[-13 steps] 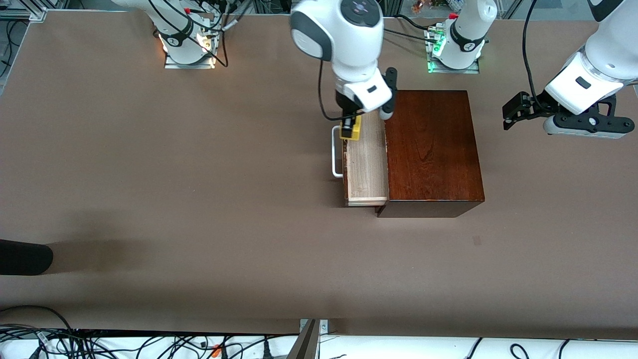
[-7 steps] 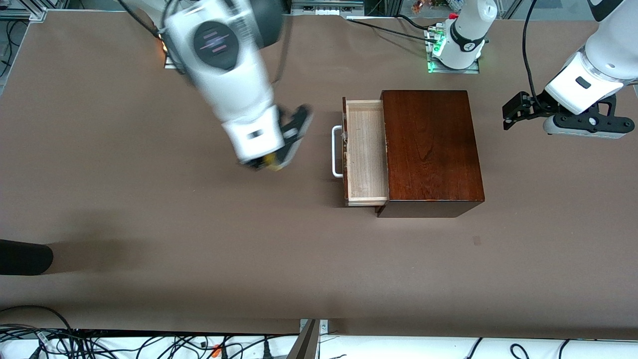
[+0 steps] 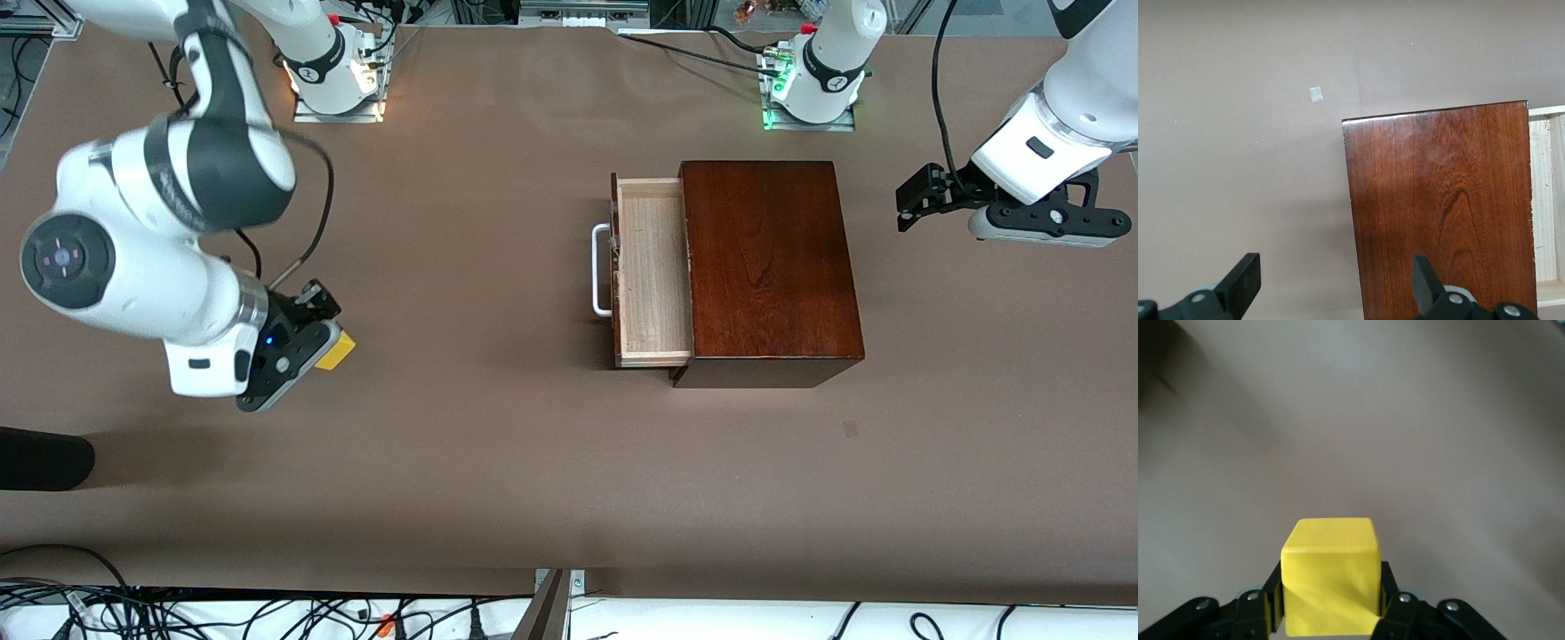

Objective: Open drawer, take yellow block, close drawer
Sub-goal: 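Carry the yellow cube away from the box with the right gripper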

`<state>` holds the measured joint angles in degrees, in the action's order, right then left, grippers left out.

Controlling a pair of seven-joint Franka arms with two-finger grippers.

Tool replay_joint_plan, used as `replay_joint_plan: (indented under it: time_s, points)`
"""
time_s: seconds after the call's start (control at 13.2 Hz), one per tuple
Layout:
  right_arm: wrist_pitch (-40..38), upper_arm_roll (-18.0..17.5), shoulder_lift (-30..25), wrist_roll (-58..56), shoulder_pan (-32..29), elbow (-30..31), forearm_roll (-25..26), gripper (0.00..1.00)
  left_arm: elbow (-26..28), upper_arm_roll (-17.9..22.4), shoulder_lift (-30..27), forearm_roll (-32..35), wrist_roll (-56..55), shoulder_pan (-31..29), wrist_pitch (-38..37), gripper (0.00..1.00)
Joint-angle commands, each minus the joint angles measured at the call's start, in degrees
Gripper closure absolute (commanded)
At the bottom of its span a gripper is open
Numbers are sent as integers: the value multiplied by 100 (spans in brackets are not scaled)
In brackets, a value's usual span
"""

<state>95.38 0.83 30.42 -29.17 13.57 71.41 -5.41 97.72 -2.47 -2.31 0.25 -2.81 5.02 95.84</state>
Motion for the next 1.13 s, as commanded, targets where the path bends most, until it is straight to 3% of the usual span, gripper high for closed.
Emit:
replay_joint_plan:
  time_s: [0.0,0.38,0.83,1.06]
  points:
    - [489,-74,-835,935,-135,1609,-65,100,-175,-43,73,124,26,-27,-145,0]
    - [2088,-30,-1328,1921,-337,3676,-65,100,-175,-43,64,124,26,-27,-180,0]
    - [3335,31,-1048,2670,-487,4776,-39,100,-175,-130,247,106,9,139,-267,0]
    - [3777,163,-758,2591,-496,4812,-21,100,-183,-244,520,10,61,245,-409,0]
